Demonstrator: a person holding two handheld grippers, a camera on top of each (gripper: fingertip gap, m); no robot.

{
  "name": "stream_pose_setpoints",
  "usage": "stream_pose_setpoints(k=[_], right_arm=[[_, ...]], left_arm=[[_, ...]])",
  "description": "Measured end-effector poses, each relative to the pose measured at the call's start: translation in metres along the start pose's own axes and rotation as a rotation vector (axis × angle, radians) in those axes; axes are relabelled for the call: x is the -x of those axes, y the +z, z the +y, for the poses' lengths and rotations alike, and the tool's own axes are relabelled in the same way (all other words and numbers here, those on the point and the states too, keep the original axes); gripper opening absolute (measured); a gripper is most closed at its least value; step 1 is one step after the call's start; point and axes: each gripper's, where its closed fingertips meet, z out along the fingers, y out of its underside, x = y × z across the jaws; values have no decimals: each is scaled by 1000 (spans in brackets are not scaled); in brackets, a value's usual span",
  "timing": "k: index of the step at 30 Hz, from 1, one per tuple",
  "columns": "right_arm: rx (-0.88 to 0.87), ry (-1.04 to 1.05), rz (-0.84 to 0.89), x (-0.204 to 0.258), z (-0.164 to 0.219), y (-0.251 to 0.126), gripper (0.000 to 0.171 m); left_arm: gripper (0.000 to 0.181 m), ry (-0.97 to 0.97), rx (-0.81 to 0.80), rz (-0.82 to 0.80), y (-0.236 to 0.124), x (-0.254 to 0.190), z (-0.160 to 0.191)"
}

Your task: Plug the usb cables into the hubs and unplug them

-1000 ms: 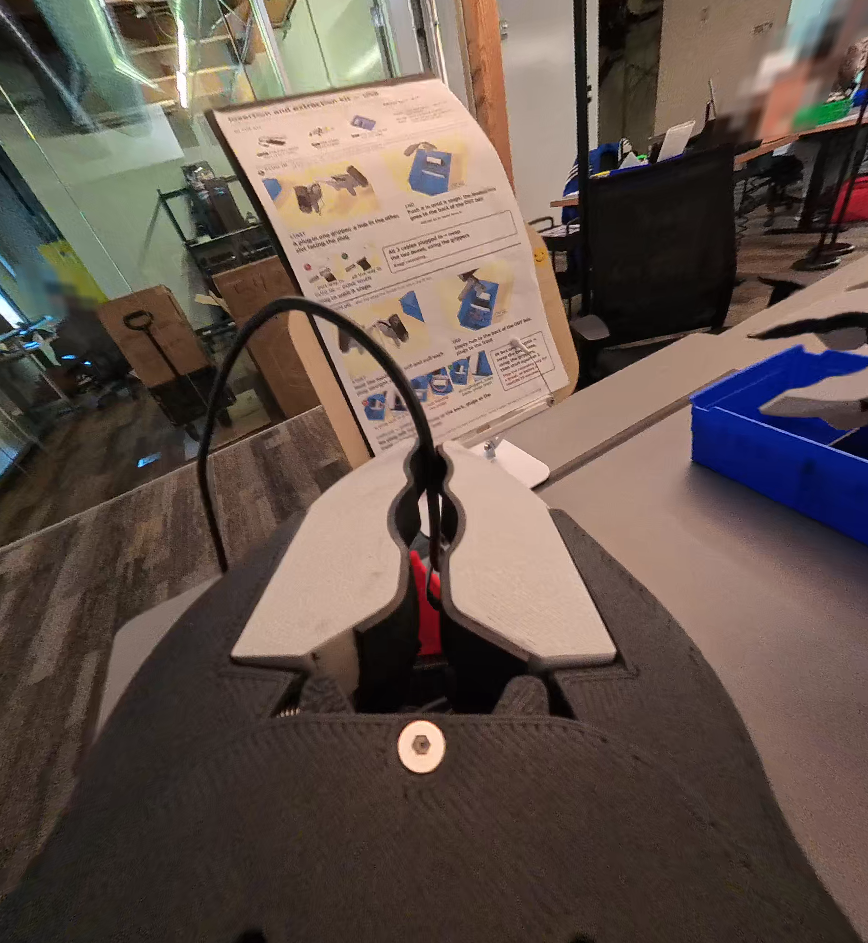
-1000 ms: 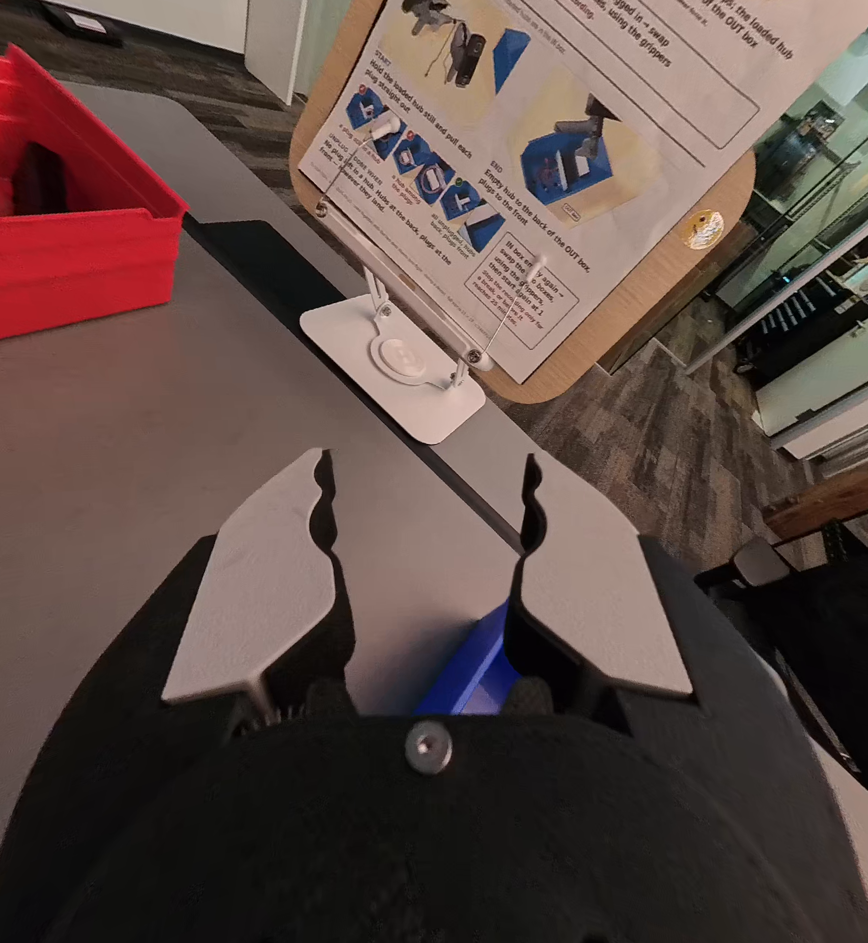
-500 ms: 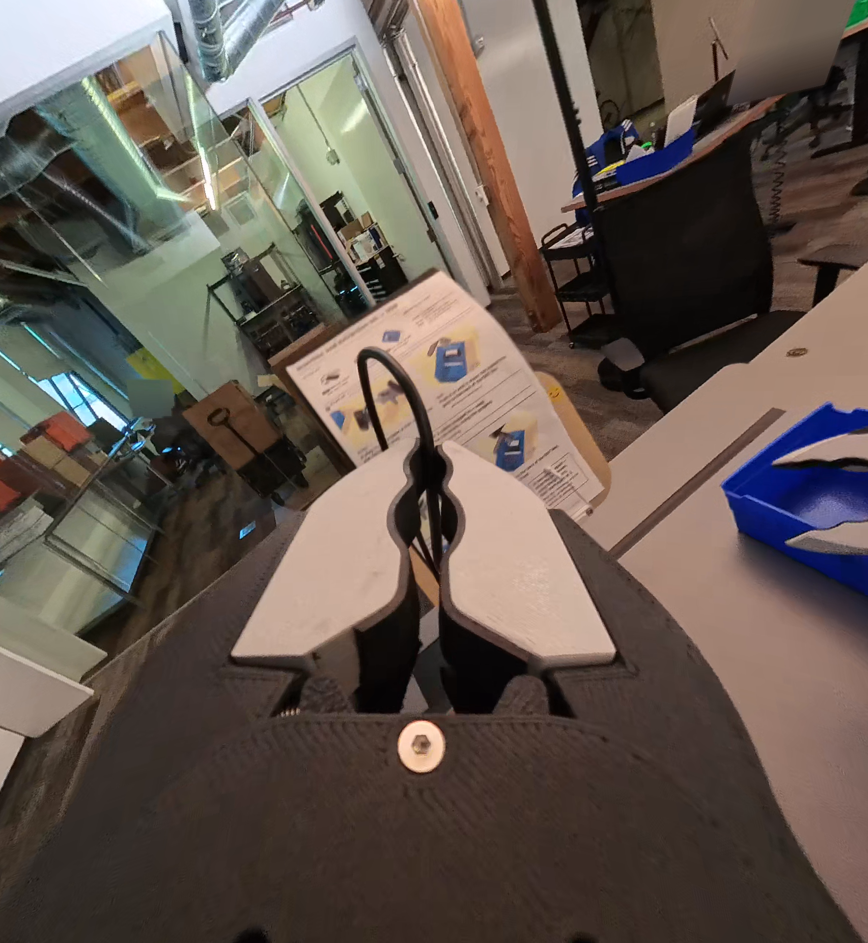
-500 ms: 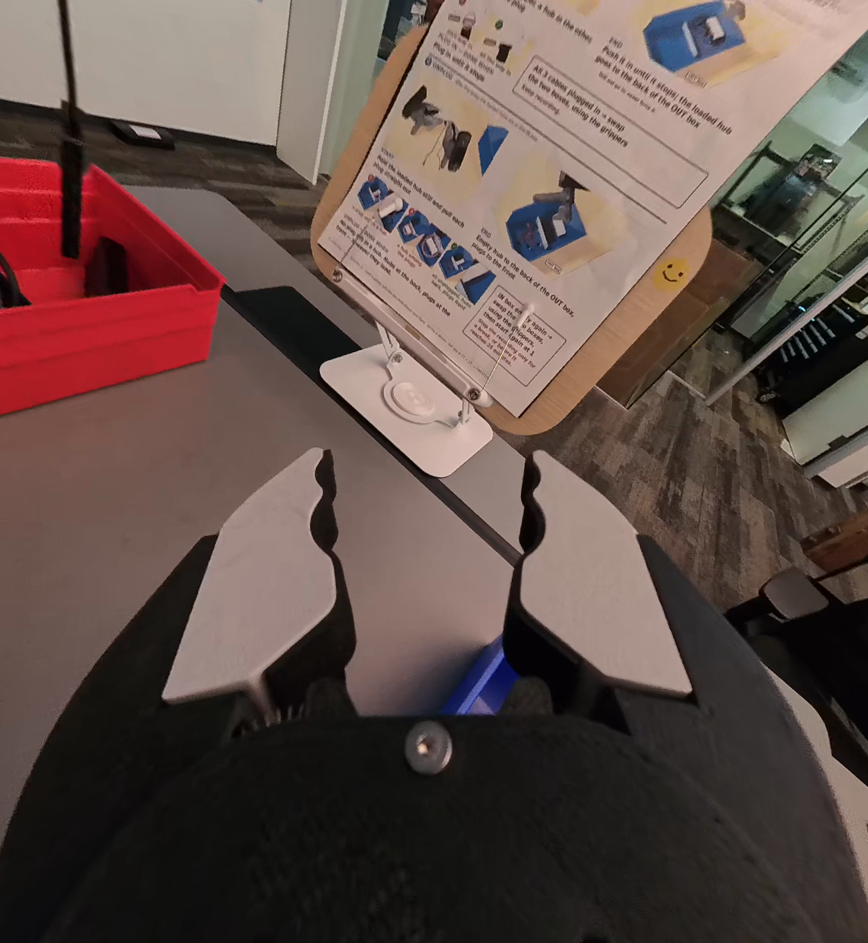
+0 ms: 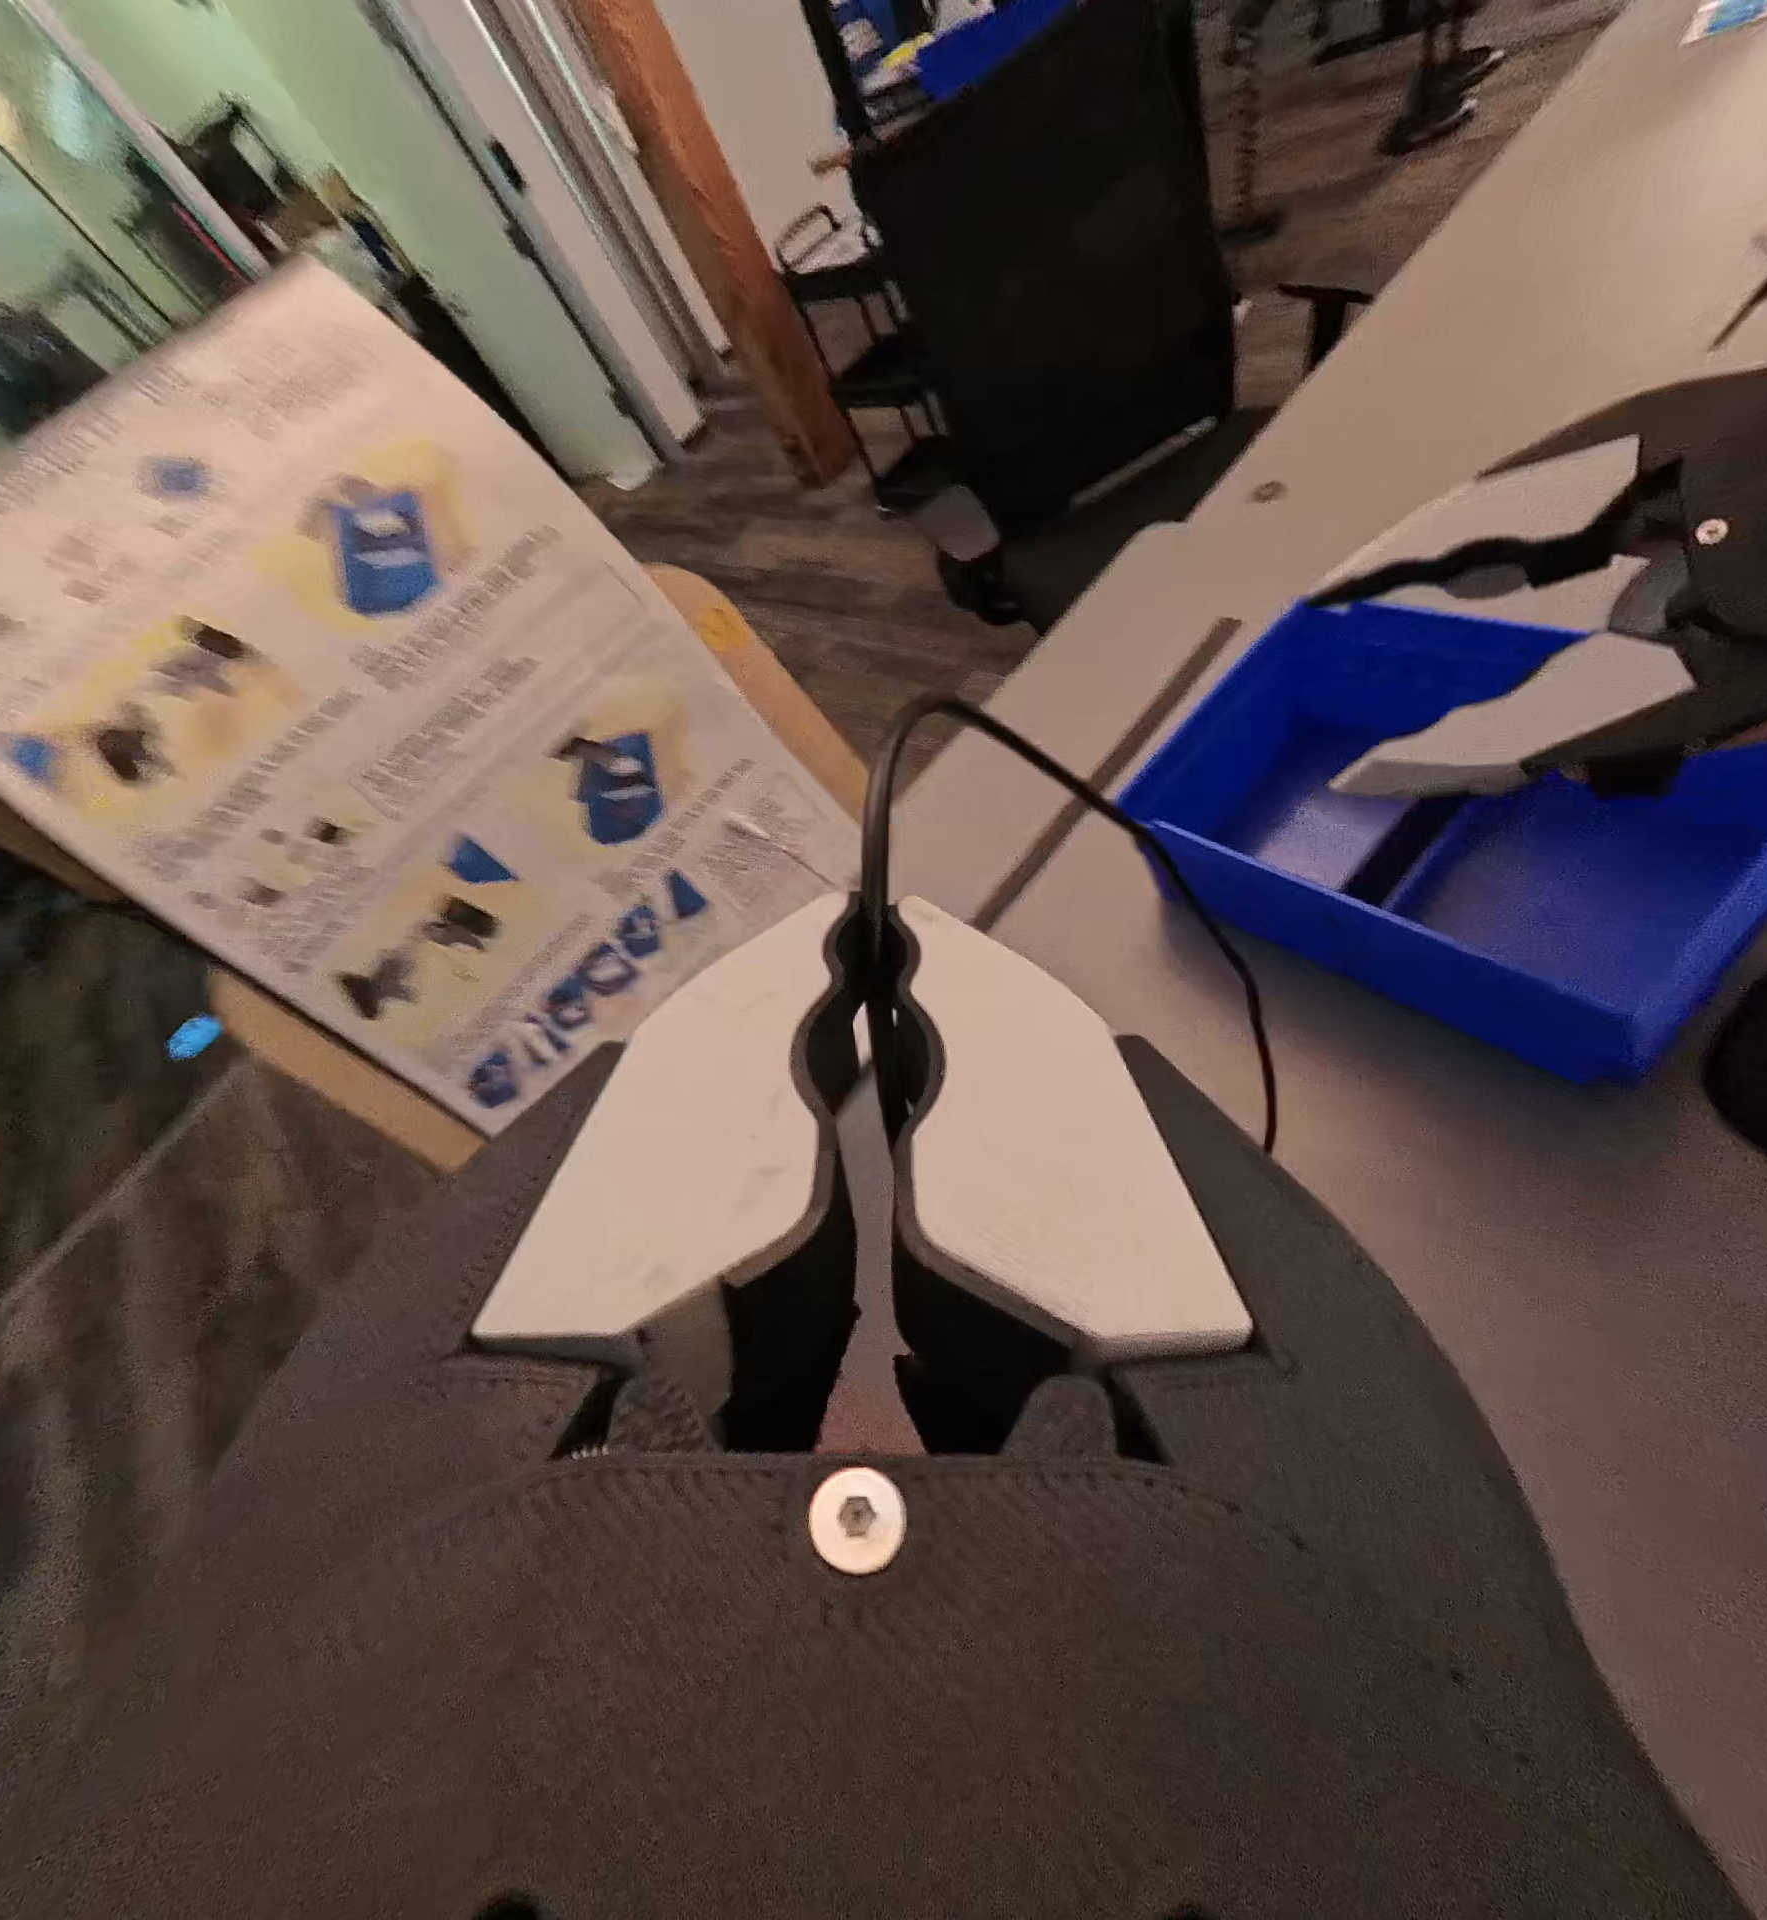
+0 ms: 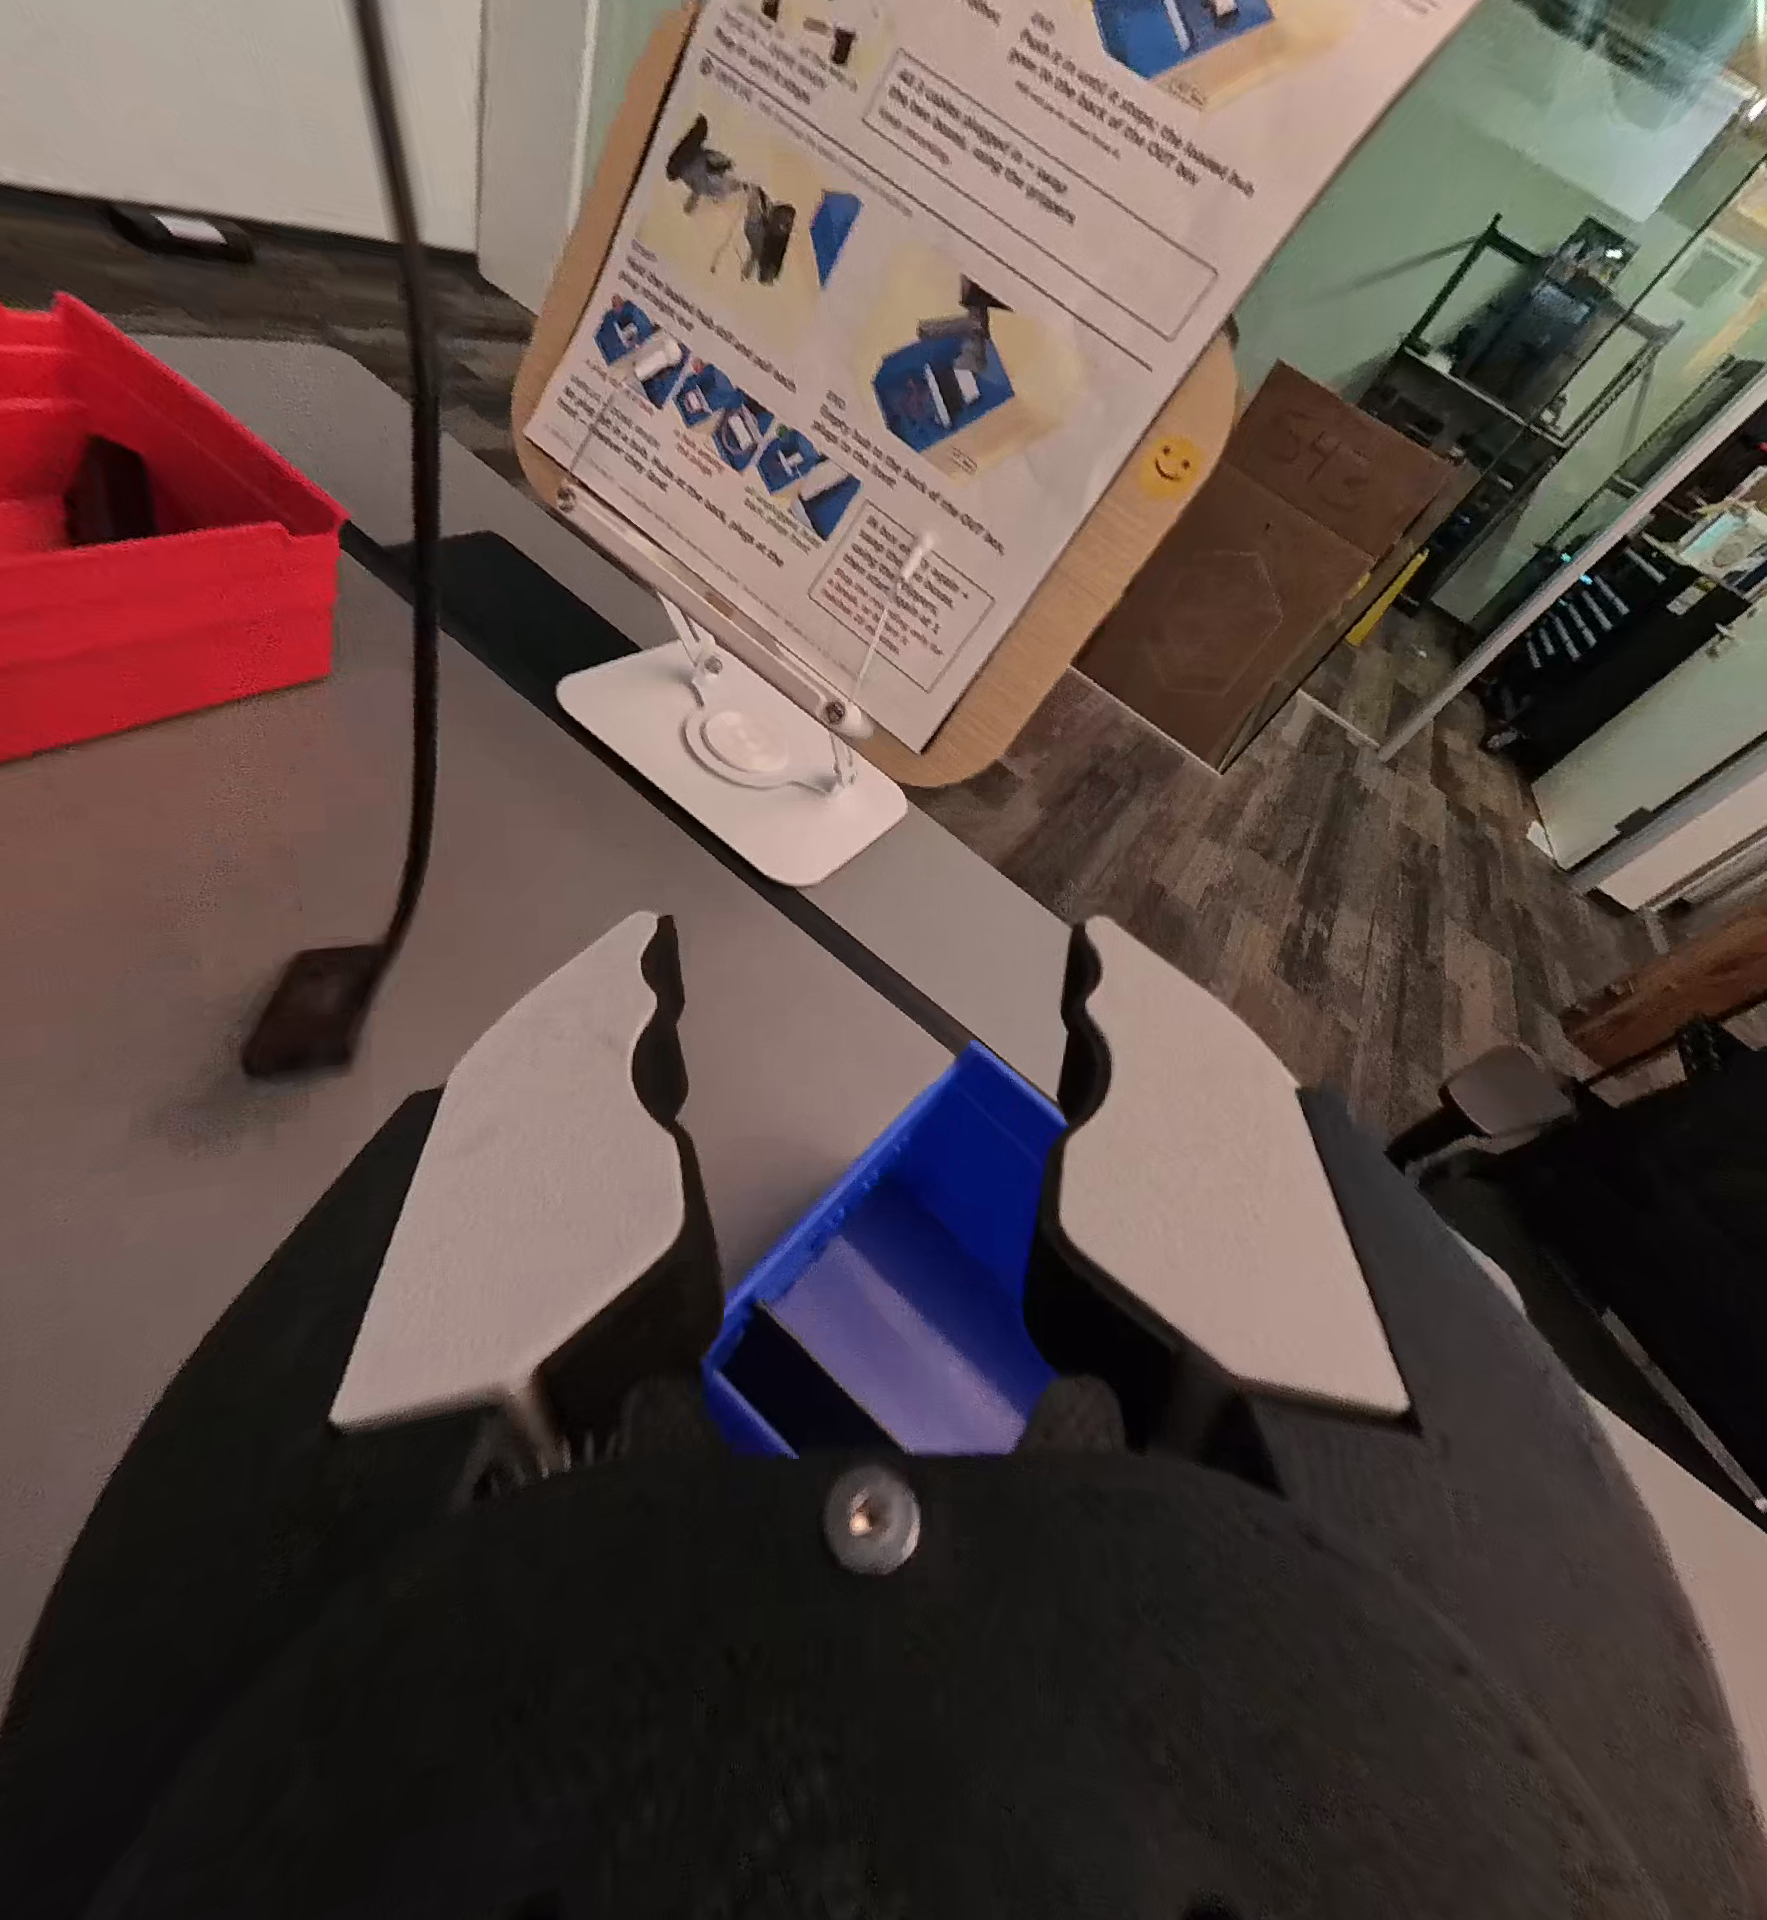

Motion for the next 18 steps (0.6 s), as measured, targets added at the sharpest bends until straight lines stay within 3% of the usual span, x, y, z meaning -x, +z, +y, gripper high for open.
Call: stream_pose_setpoints(k=[10,15,18], right_arm=[[106,93,81,-59,51,-32,71],[288,75,169,-91,105,-66,72],[405,166,137,-95,148,-92,72]], left_arm=[[1,-270,92,148,105,-47,113],[1,-408,168,126,149,-51,169],[1,-503,213,110,163,-56,206]])
